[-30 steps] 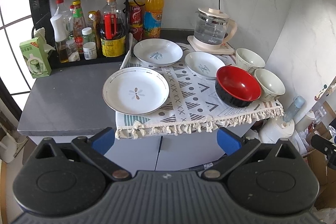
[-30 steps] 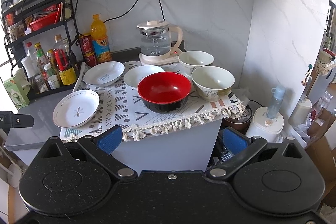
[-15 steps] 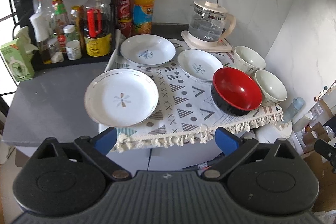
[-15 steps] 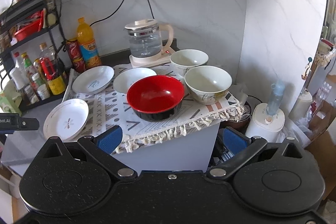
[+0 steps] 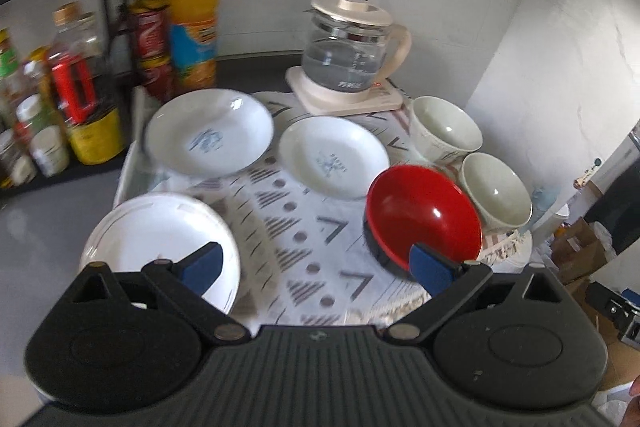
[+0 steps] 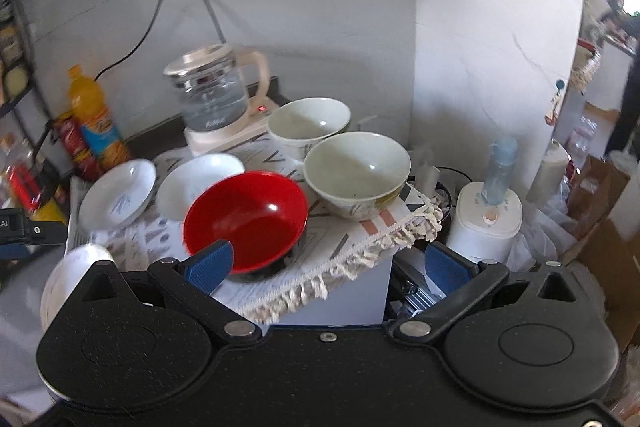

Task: Organize plates and bowls
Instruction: 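Move the right gripper to the large white bowl and grasp its rim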

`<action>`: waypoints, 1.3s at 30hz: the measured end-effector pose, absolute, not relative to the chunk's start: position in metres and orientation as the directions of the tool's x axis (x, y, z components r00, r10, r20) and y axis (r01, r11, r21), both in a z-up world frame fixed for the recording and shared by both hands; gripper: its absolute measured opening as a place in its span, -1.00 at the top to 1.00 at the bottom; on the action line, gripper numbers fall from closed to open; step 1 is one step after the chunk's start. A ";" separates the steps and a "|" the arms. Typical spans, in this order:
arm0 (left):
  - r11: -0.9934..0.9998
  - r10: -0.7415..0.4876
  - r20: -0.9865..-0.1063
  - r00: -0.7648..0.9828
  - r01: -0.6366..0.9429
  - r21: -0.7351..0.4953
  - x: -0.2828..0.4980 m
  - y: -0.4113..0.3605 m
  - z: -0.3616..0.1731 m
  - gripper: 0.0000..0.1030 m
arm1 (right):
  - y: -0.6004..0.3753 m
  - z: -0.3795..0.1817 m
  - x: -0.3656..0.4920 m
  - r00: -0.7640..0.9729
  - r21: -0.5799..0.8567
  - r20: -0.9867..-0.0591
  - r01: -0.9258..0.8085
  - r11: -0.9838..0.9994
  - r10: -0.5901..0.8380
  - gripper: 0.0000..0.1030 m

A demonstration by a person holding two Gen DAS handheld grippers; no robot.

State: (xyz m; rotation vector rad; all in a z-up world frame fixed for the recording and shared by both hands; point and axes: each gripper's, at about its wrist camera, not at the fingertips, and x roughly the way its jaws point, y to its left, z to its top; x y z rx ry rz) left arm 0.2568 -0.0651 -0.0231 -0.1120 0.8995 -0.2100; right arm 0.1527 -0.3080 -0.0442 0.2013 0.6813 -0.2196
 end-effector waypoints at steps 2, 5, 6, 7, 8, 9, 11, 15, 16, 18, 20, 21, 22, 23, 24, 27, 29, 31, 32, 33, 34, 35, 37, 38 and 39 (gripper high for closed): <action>0.968 -0.249 -0.767 0.591 0.164 -0.189 0.276 -0.069 -0.025 -0.94 | -0.308 -0.046 0.162 0.753 0.118 -0.640 0.296 0.948 -0.155 -0.99; 0.958 -0.286 -0.765 0.578 0.201 -0.206 0.303 -0.075 -0.029 -0.94 | -0.308 -0.048 0.175 0.742 0.124 -0.642 0.349 0.929 -0.193 -0.99; 0.953 -0.302 -0.763 0.571 0.215 -0.216 0.311 -0.077 -0.030 -0.94 | -0.308 -0.048 0.178 0.740 0.130 -0.642 0.365 0.922 -0.202 -0.99; 0.949 -0.311 -0.764 0.566 0.227 -0.218 0.317 -0.080 -0.030 -0.94 | -0.309 -0.048 0.181 0.738 0.135 -0.642 0.376 0.917 -0.208 -0.99; 0.945 -0.322 -0.763 0.560 0.244 -0.220 0.324 -0.083 -0.031 -0.94 | -0.309 -0.048 0.184 0.732 0.134 -0.644 0.391 0.910 -0.220 -0.99; 0.937 -0.342 -0.761 0.552 0.263 -0.230 0.331 -0.087 -0.033 -0.94 | -0.310 -0.049 0.187 0.725 0.128 -0.648 0.409 0.904 -0.236 -0.99; 0.922 -0.378 -0.759 0.530 0.286 -0.260 0.341 -0.093 -0.035 -0.93 | -0.311 -0.049 0.193 0.711 0.121 -0.654 0.437 0.892 -0.260 -0.99; 0.910 -0.400 -0.768 0.499 0.315 -0.269 0.357 -0.109 -0.040 -0.93 | -0.315 -0.051 0.201 0.692 0.117 -0.666 0.467 0.876 -0.279 -0.99; 0.909 -0.403 -0.773 0.491 0.315 -0.274 0.361 -0.113 -0.042 -0.93 | -0.316 -0.052 0.204 0.685 0.116 -0.672 0.473 0.874 -0.281 -0.99; 0.906 -0.409 -0.778 0.478 0.317 -0.282 0.366 -0.119 -0.045 -0.86 | -0.320 -0.054 0.208 0.680 0.128 -0.682 0.476 0.870 -0.271 -0.99; 0.907 -0.403 -0.787 0.467 0.316 -0.277 0.371 -0.126 -0.048 -0.82 | -0.324 -0.057 0.213 0.677 0.136 -0.688 0.473 0.871 -0.261 -0.99; 0.908 -0.401 -0.791 0.463 0.317 -0.275 0.372 -0.129 -0.050 -0.80 | -0.325 -0.059 0.216 0.675 0.134 -0.691 0.472 0.871 -0.259 -0.97; 0.909 -0.398 -0.795 0.457 0.316 -0.273 0.374 -0.134 -0.052 -0.78 | -0.326 -0.061 0.219 0.671 0.132 -0.695 0.472 0.872 -0.258 -0.96; 0.908 -0.399 -0.797 0.452 0.315 -0.276 0.375 -0.136 -0.053 -0.74 | -0.327 -0.063 0.223 0.668 0.132 -0.699 0.471 0.872 -0.255 -0.95; 0.908 -0.398 -0.801 0.447 0.313 -0.277 0.377 -0.139 -0.055 -0.71 | -0.329 -0.065 0.227 0.666 0.133 -0.702 0.469 0.873 -0.251 -0.91; 0.913 -0.390 -0.812 0.434 0.300 -0.277 0.384 -0.150 -0.060 -0.58 | -0.337 -0.072 0.238 0.661 0.139 -0.711 0.465 0.874 -0.239 -0.79; 0.916 -0.382 -0.816 0.434 0.296 -0.272 0.389 -0.158 -0.063 -0.53 | -0.343 -0.076 0.245 0.660 0.144 -0.716 0.459 0.877 -0.228 -0.71; 0.918 -0.376 -0.818 0.436 0.294 -0.265 0.394 -0.168 -0.066 -0.49 | -0.350 -0.081 0.253 0.659 0.144 -0.720 0.449 0.882 -0.218 -0.65; 0.920 -0.371 -0.820 0.435 0.290 -0.263 0.397 -0.172 -0.067 -0.46 | -0.354 -0.084 0.256 0.655 0.144 -0.724 0.449 0.882 -0.215 -0.62; 0.922 -0.368 -0.823 0.432 0.283 -0.263 0.400 -0.178 -0.068 -0.43 | -0.359 -0.086 0.260 0.648 0.146 -0.731 0.452 0.880 -0.211 -0.55; 0.922 -0.369 -0.823 0.431 0.279 -0.267 0.403 -0.183 -0.069 -0.42 | -0.365 -0.087 0.263 0.643 0.151 -0.738 0.453 0.879 -0.205 -0.49; 0.922 -0.371 -0.821 0.433 0.280 -0.269 0.404 -0.188 -0.070 -0.41 | -0.370 -0.089 0.266 0.644 0.159 -0.740 0.448 0.880 -0.194 -0.49; 0.922 -0.366 -0.825 0.431 0.286 -0.260 0.410 -0.202 -0.074 -0.36 | -0.380 -0.092 0.273 0.646 0.160 -0.740 0.441 0.883 -0.188 -0.44; 0.922 -0.366 -0.828 0.425 0.285 -0.262 0.413 -0.209 -0.077 -0.30 | -0.385 -0.095 0.277 0.640 0.157 -0.745 0.441 0.884 -0.187 -0.41; 0.921 -0.369 -0.831 0.416 0.280 -0.269 0.417 -0.215 -0.080 -0.22 | -0.389 -0.098 0.281 0.633 0.159 -0.753 0.440 0.884 -0.180 -0.31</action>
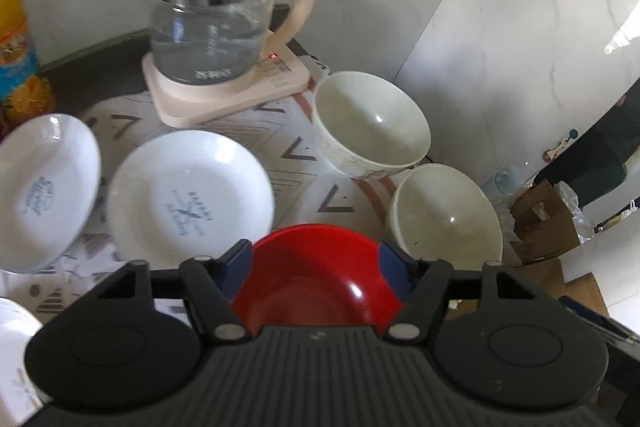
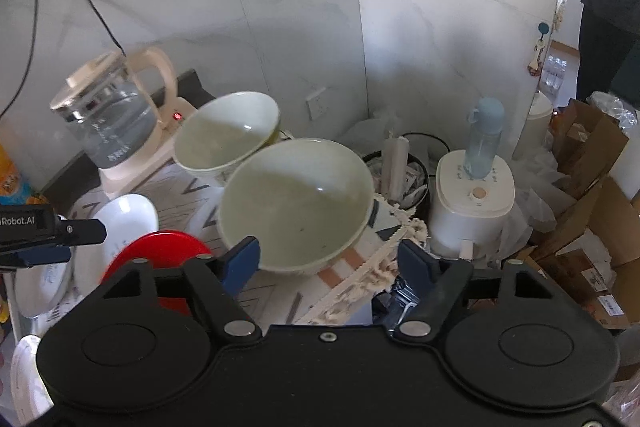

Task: Organize plates and bowls
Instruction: 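Move the right gripper to the large white bowl and grasp its rim, then lift the white bowl with the right gripper, lower it into the red-black bowl, open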

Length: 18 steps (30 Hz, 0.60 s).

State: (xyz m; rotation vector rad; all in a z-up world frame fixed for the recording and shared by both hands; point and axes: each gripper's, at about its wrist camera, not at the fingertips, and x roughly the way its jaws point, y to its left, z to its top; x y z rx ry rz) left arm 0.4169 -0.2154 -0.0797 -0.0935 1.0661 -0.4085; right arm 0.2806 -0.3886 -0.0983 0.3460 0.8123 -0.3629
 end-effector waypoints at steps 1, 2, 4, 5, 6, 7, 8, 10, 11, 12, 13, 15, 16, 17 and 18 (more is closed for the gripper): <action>0.919 -0.376 -0.831 0.409 0.277 -0.279 0.420 -0.221 -0.082 -0.20 | -0.394 -0.101 0.284 0.629 0.167 -0.759 0.440 0.882 -0.169 -0.24; 0.918 -0.380 -0.830 0.407 0.277 -0.284 0.422 -0.227 -0.085 -0.18 | -0.398 -0.104 0.286 0.627 0.175 -0.763 0.438 0.882 -0.159 -0.22; 0.917 -0.383 -0.832 0.403 0.278 -0.287 0.426 -0.241 -0.090 -0.12 | -0.408 -0.110 0.291 0.621 0.181 -0.770 0.433 0.883 -0.147 -0.10; 0.915 -0.387 -0.833 0.395 0.277 -0.294 0.429 -0.248 -0.093 -0.06 | -0.413 -0.113 0.294 0.617 0.183 -0.774 0.433 0.883 -0.142 -0.07; 0.914 -0.391 -0.836 0.386 0.274 -0.300 0.431 -0.254 -0.096 -0.01 | -0.417 -0.116 0.297 0.613 0.189 -0.778 0.432 0.882 -0.134 0.01; 0.913 -0.392 -0.838 0.380 0.271 -0.304 0.433 -0.259 -0.100 0.01 | -0.422 -0.119 0.300 0.610 0.195 -0.782 0.431 0.881 -0.125 0.11; 0.913 -0.392 -0.839 0.376 0.270 -0.305 0.434 -0.265 -0.102 0.06 | -0.425 -0.122 0.303 0.605 0.200 -0.787 0.428 0.881 -0.115 0.16; 0.914 -0.389 -0.844 0.368 0.264 -0.306 0.437 -0.275 -0.108 0.13 | -0.432 -0.128 0.309 0.598 0.207 -0.796 0.420 0.883 -0.098 0.21; 0.914 -0.391 -0.845 0.364 0.262 -0.310 0.439 -0.280 -0.111 0.15 | -0.434 -0.131 0.312 0.592 0.209 -0.801 0.419 0.884 -0.091 0.21; 0.914 -0.392 -0.846 0.361 0.262 -0.312 0.441 -0.284 -0.113 0.18 | -0.437 -0.134 0.315 0.589 0.214 -0.804 0.416 0.884 -0.083 0.21; 0.915 -0.387 -0.851 0.355 0.259 -0.308 0.443 -0.289 -0.117 0.19 | -0.440 -0.138 0.318 0.586 0.222 -0.807 0.413 0.883 -0.071 0.22; 0.916 -0.386 -0.856 0.344 0.252 -0.311 0.447 -0.295 -0.124 0.27 | -0.444 -0.143 0.324 0.577 0.232 -0.815 0.412 0.881 -0.056 0.26; 0.915 -0.389 -0.858 0.337 0.248 -0.317 0.449 -0.299 -0.127 0.29 | -0.447 -0.146 0.327 0.573 0.238 -0.818 0.411 0.880 -0.047 0.31; 0.918 -0.383 -0.862 0.332 0.241 -0.315 0.452 -0.302 -0.130 0.33 | -0.449 -0.150 0.331 0.569 0.245 -0.822 0.410 0.879 -0.036 0.33; 0.922 -0.374 -0.868 0.327 0.234 -0.309 0.455 -0.305 -0.134 0.39 | -0.451 -0.153 0.333 0.562 0.250 -0.827 0.410 0.877 -0.027 0.35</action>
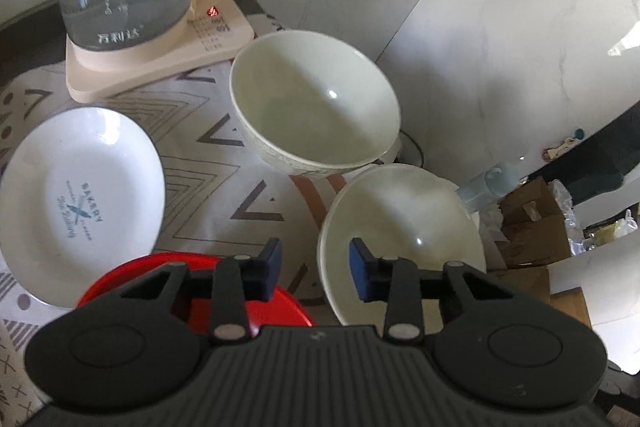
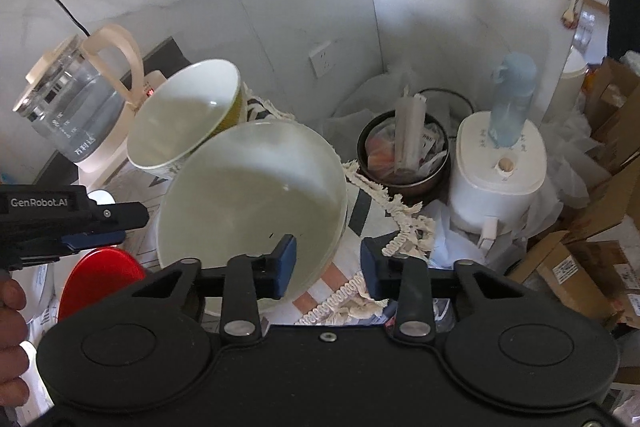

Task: Organize plates and bowls
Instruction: 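Lift the white bowl with the right gripper, lower it into the red-black bowl, open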

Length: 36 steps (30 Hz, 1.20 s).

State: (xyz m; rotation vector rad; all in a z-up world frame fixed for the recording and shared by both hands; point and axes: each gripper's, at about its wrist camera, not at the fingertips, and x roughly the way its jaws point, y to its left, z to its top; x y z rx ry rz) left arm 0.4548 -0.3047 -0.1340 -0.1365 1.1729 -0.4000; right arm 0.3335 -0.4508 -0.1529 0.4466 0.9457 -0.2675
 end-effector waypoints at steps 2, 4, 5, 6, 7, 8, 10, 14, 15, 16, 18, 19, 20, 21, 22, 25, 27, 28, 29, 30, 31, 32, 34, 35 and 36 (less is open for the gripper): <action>0.927 -0.364 -0.876 0.318 0.218 -0.306 0.460 -0.309 -0.141 0.46 | -0.455 -0.159 0.339 0.552 0.261 -0.834 0.410 0.874 -0.011 0.37; 0.931 -0.353 -0.884 0.308 0.207 -0.300 0.466 -0.313 -0.149 0.51 | -0.457 -0.164 0.345 0.541 0.262 -0.841 0.406 0.876 0.000 0.38; 0.935 -0.344 -0.889 0.301 0.196 -0.295 0.468 -0.315 -0.153 0.57 | -0.459 -0.167 0.347 0.535 0.257 -0.845 0.408 0.876 -0.001 0.39; 0.936 -0.342 -0.892 0.294 0.184 -0.299 0.471 -0.316 -0.156 0.61 | -0.460 -0.169 0.350 0.529 0.255 -0.848 0.410 0.876 -0.001 0.45; 0.934 -0.350 -0.892 0.286 0.176 -0.310 0.474 -0.317 -0.160 0.62 | -0.462 -0.171 0.353 0.524 0.256 -0.852 0.410 0.876 0.003 0.48; 0.935 -0.349 -0.894 0.280 0.170 -0.312 0.476 -0.318 -0.163 0.65 | -0.463 -0.173 0.355 0.520 0.256 -0.854 0.409 0.876 0.007 0.50; 0.937 -0.344 -0.899 0.270 0.161 -0.310 0.479 -0.322 -0.168 0.68 | -0.466 -0.177 0.359 0.509 0.251 -0.861 0.409 0.877 0.009 0.56; 0.938 -0.343 -0.910 0.235 0.138 -0.318 0.483 -0.330 -0.178 0.88 | -0.466 -0.178 0.364 0.513 0.268 -0.857 0.386 0.883 0.036 0.77; 0.941 -0.334 -0.911 0.241 0.139 -0.309 0.483 -0.331 -0.177 0.88 | -0.464 -0.176 0.365 0.513 0.255 -0.858 0.381 0.889 0.027 0.77; 0.943 -0.329 -0.911 0.246 0.142 -0.302 0.482 -0.332 -0.176 0.88 | -0.463 -0.175 0.367 0.515 0.251 -0.857 0.378 0.891 0.023 0.77; 0.941 -0.333 -0.910 0.248 0.145 -0.305 0.481 -0.331 -0.173 0.88 | -0.464 -0.171 0.366 0.524 0.255 -0.851 0.378 0.890 0.022 0.77; 0.939 -0.339 -0.908 0.247 0.147 -0.311 0.480 -0.329 -0.172 0.88 | -0.464 -0.170 0.366 0.530 0.258 -0.848 0.379 0.889 0.020 0.77; 0.936 -0.346 -0.905 0.248 0.148 -0.318 0.479 -0.327 -0.169 0.88 | -0.464 -0.167 0.365 0.534 0.257 -0.845 0.378 0.889 0.018 0.77; 0.933 -0.355 -0.901 0.251 0.150 -0.326 0.477 -0.325 -0.166 0.88 | -0.462 -0.163 0.363 0.539 0.253 -0.842 0.376 0.892 0.012 0.77; 0.931 -0.361 -0.897 0.256 0.151 -0.332 0.476 -0.322 -0.163 0.88 | -0.460 -0.160 0.362 0.546 0.250 -0.838 0.372 0.894 0.007 0.77; 0.923 -0.382 -0.884 0.270 0.155 -0.352 0.473 -0.315 -0.151 0.88 | -0.455 -0.150 0.356 0.569 0.245 -0.822 0.362 0.899 -0.005 0.77; 0.917 -0.398 -0.873 0.281 0.166 -0.364 0.471 -0.312 -0.142 0.88 | -0.451 -0.142 0.351 0.585 0.245 -0.811 0.365 0.898 -0.016 0.77; 0.913 -0.406 -0.867 0.289 0.172 -0.370 0.470 -0.309 -0.137 0.88 | -0.450 -0.138 0.349 0.593 0.245 -0.805 0.364 0.899 -0.021 0.77; 0.910 -0.412 -0.862 0.296 0.176 -0.375 0.468 -0.307 -0.132 0.88 | -0.448 -0.134 0.348 0.601 0.245 -0.798 0.363 0.899 -0.026 0.76; 0.907 -0.419 -0.855 0.305 0.179 -0.380 0.467 -0.304 -0.127 0.88 | -0.445 -0.130 0.346 0.610 0.245 -0.792 0.361 0.900 -0.029 0.76; 0.905 -0.424 -0.850 0.313 0.183 -0.384 0.466 -0.301 -0.121 0.88 | -0.442 -0.125 0.344 0.618 0.244 -0.785 0.358 0.901 -0.033 0.76; 0.903 -0.428 -0.845 0.321 0.188 -0.386 0.464 -0.298 -0.117 0.88 | -0.439 -0.121 0.343 0.627 0.242 -0.778 0.354 0.903 -0.037 0.76; 0.899 -0.438 -0.834 0.337 0.193 -0.394 0.461 -0.290 -0.107 0.88 | -0.433 -0.113 0.340 0.644 0.244 -0.764 0.348 0.905 -0.042 0.76; 0.897 -0.442 -0.828 0.345 0.193 -0.398 0.459 -0.285 -0.103 0.88 | -0.431 -0.109 0.339 0.653 0.245 -0.757 0.344 0.906 -0.044 0.76; 0.895 -0.446 -0.822 0.353 0.194 -0.402 0.458 -0.281 -0.099 0.88 | -0.428 -0.106 0.338 0.660 0.247 -0.750 0.341 0.907 -0.044 0.76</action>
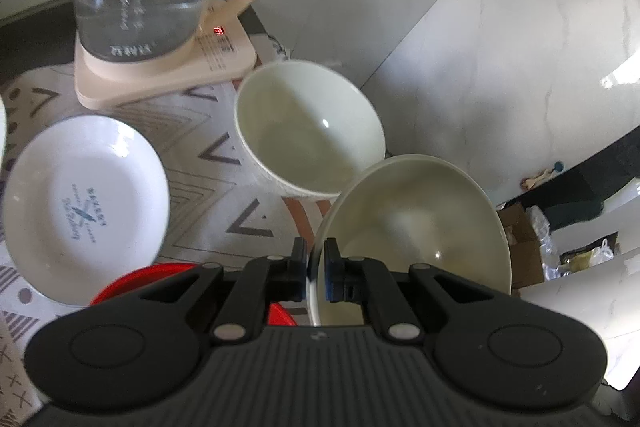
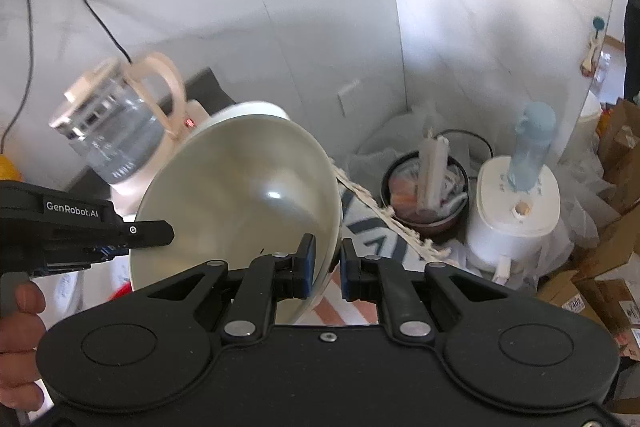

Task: Organize plates and bowls
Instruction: 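Lift the white bowl with the right gripper, lower it into the red-black bowl, open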

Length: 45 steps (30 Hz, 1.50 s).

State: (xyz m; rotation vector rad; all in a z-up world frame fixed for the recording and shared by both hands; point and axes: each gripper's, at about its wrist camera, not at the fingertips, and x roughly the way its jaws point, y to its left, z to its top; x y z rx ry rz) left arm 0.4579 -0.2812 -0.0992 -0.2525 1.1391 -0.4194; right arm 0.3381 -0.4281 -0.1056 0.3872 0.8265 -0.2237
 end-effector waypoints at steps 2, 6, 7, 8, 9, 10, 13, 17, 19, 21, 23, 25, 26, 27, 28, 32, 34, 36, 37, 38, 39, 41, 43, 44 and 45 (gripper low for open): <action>0.892 -0.451 -0.814 0.366 0.189 -0.410 0.454 -0.271 -0.092 0.88 | -0.422 -0.099 0.336 0.673 0.251 -0.738 0.332 0.909 -0.042 0.76; 0.892 -0.453 -0.802 0.389 0.182 -0.415 0.446 -0.252 -0.081 0.88 | -0.406 -0.090 0.331 0.689 0.251 -0.724 0.310 0.917 -0.035 0.76; 0.892 -0.452 -0.800 0.393 0.177 -0.417 0.445 -0.247 -0.080 0.88 | -0.402 -0.089 0.330 0.691 0.253 -0.722 0.306 0.918 -0.031 0.76; 0.892 -0.452 -0.799 0.397 0.173 -0.418 0.442 -0.242 -0.079 0.88 | -0.397 -0.087 0.329 0.694 0.254 -0.720 0.300 0.920 -0.028 0.76; 0.892 -0.450 -0.798 0.400 0.169 -0.419 0.440 -0.237 -0.077 0.88 | -0.393 -0.086 0.328 0.696 0.253 -0.718 0.294 0.922 -0.025 0.76; 0.893 -0.448 -0.798 0.402 0.163 -0.419 0.437 -0.232 -0.076 0.88 | -0.389 -0.085 0.326 0.698 0.252 -0.716 0.289 0.924 -0.023 0.76; 0.896 -0.441 -0.800 0.407 0.145 -0.420 0.431 -0.217 -0.076 0.88 | -0.375 -0.083 0.323 0.702 0.252 -0.712 0.272 0.929 -0.013 0.76; 0.898 -0.434 -0.802 0.410 0.125 -0.421 0.422 -0.197 -0.079 0.88 | -0.358 -0.083 0.320 0.699 0.250 -0.715 0.250 0.935 0.005 0.76; 0.900 -0.428 -0.808 0.405 0.113 -0.420 0.417 -0.188 -0.082 0.88 | -0.350 -0.085 0.319 0.695 0.248 -0.719 0.241 0.938 0.011 0.76; 0.902 -0.423 -0.814 0.397 0.101 -0.420 0.413 -0.179 -0.086 0.88 | -0.342 -0.087 0.316 0.691 0.243 -0.723 0.232 0.942 0.016 0.76; 0.903 -0.420 -0.822 0.384 0.086 -0.421 0.409 -0.172 -0.092 0.88 | -0.336 -0.091 0.314 0.684 0.239 -0.729 0.226 0.944 0.021 0.76; 0.904 -0.416 -0.832 0.368 0.069 -0.422 0.405 -0.165 -0.099 0.88 | -0.330 -0.094 0.312 0.676 0.235 -0.736 0.223 0.946 0.023 0.76; 0.905 -0.413 -0.836 0.361 0.062 -0.420 0.402 -0.162 -0.103 0.88 | -0.327 -0.096 0.312 0.672 0.235 -0.740 0.222 0.946 0.026 0.76; 0.907 -0.410 -0.841 0.354 0.057 -0.418 0.401 -0.159 -0.107 0.88 | -0.326 -0.098 0.312 0.669 0.235 -0.743 0.222 0.946 0.028 0.76; 0.908 -0.407 -0.845 0.346 0.052 -0.416 0.400 -0.157 -0.111 0.88 | -0.324 -0.100 0.312 0.667 0.235 -0.745 0.222 0.946 0.028 0.76; 0.910 -0.398 -0.865 0.305 0.016 -0.413 0.398 -0.151 -0.130 0.88 | -0.320 -0.108 0.318 0.654 0.228 -0.756 0.226 0.947 0.026 0.78; 0.913 -0.392 -0.872 0.293 0.004 -0.408 0.398 -0.148 -0.137 0.88 | -0.318 -0.112 0.322 0.648 0.217 -0.761 0.225 0.950 0.020 0.78; 0.914 -0.386 -0.875 0.290 -0.004 -0.405 0.399 -0.145 -0.140 0.88 | -0.317 -0.116 0.325 0.642 0.208 -0.767 0.227 0.951 0.015 0.79; 0.916 -0.383 -0.877 0.291 -0.006 -0.402 0.399 -0.145 -0.141 0.87 | -0.318 -0.118 0.327 0.638 0.208 -0.770 0.228 0.951 0.015 0.79; 0.913 -0.388 -0.873 0.297 -0.003 -0.407 0.400 -0.144 -0.140 0.88 | -0.317 -0.119 0.328 0.635 0.211 -0.772 0.227 0.951 0.019 0.79; 0.908 -0.399 -0.866 0.302 0.000 -0.419 0.401 -0.143 -0.138 0.87 | -0.317 -0.120 0.329 0.633 0.216 -0.774 0.222 0.951 0.029 0.78; 0.907 -0.402 -0.862 0.309 0.006 -0.421 0.403 -0.142 -0.133 0.87 | -0.312 -0.121 0.331 0.636 0.194 -0.771 0.205 0.959 0.020 0.79; 0.910 -0.394 -0.858 0.328 0.011 -0.414 0.405 -0.140 -0.126 0.86 | -0.310 -0.121 0.332 0.634 0.189 -0.773 0.201 0.961 0.019 0.79; 0.912 -0.390 -0.857 0.336 0.011 -0.411 0.407 -0.139 -0.124 0.86 | -0.309 -0.121 0.334 0.632 0.187 -0.775 0.199 0.962 0.020 0.79; 0.914 -0.384 -0.857 0.345 0.013 -0.405 0.408 -0.138 -0.121 0.86 | -0.308 -0.122 0.335 0.626 0.177 -0.780 0.197 0.964 0.016 0.79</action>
